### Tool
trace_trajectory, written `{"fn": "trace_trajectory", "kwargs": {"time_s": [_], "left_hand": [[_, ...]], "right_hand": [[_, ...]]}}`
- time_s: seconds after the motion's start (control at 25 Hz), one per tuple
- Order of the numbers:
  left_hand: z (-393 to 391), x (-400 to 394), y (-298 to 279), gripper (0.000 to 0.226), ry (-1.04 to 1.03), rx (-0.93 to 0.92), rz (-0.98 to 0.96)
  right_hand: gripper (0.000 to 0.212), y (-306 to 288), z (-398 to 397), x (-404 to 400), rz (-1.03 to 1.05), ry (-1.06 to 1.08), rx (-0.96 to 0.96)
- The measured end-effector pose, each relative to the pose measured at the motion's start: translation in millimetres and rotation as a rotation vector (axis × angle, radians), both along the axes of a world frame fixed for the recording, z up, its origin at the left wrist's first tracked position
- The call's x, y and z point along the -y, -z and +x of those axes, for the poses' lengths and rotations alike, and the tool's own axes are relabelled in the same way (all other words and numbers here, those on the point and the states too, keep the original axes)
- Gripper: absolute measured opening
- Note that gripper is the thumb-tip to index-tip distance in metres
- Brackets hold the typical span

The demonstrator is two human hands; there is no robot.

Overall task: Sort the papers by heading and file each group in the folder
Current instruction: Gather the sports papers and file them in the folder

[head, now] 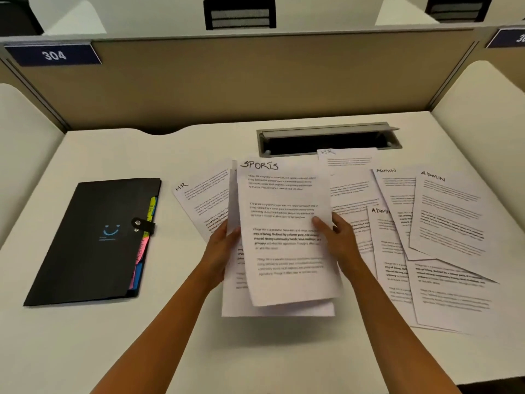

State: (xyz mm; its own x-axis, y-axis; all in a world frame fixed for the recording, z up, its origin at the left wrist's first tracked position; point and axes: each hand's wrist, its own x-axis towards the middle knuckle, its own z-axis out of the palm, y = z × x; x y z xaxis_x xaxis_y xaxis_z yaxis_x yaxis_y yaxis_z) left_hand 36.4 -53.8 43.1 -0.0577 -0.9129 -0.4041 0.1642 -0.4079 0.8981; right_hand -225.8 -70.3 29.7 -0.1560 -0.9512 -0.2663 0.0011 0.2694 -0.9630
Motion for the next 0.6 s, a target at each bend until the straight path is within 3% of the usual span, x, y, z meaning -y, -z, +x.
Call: {"fn": "trace_trajectory", "kwargs": {"time_s": [0.08, 0.2, 0.32, 0.4, 0.52, 0.6], "left_hand": [[-12.7, 1.1, -4.2, 0.031, 0.005, -0.036, 0.012], [-32.8, -0.1, -5.4, 0.023, -0.053, -0.010, 0.025], [-43.5, 0.2, -3.3, 0.030, -0.254, -0.153, 0.081], [-47.3, 1.1, -2.3, 0.038, -0.269, -0.230, 0.094], [-54.5, -0.7, -1.3, 0.031, -0.139, -0.035, 0.072], [-58.7, -1.3, -2.7, 0.031, -0.105, 0.024, 0.069]], "right_hand": [[0.043, 7.5, -0.1, 0.6, 0.013, -0.014, 0.049], [0.057, 9.6, -7.3, 6.1, -0.048, -0.028, -0.039], [0.050, 0.4, -14.2, 9.3, -0.089, -0.072, -0.081], [0.050, -4.9, -18.5, 12.5, -0.120, -0.098, -0.110], [0.071, -10.1, -19.7, 13.1, -0.130, -0.069, 0.019], [0.060, -16.9, -19.4, 15.6, -0.041, -0.076, 0.076]]}}
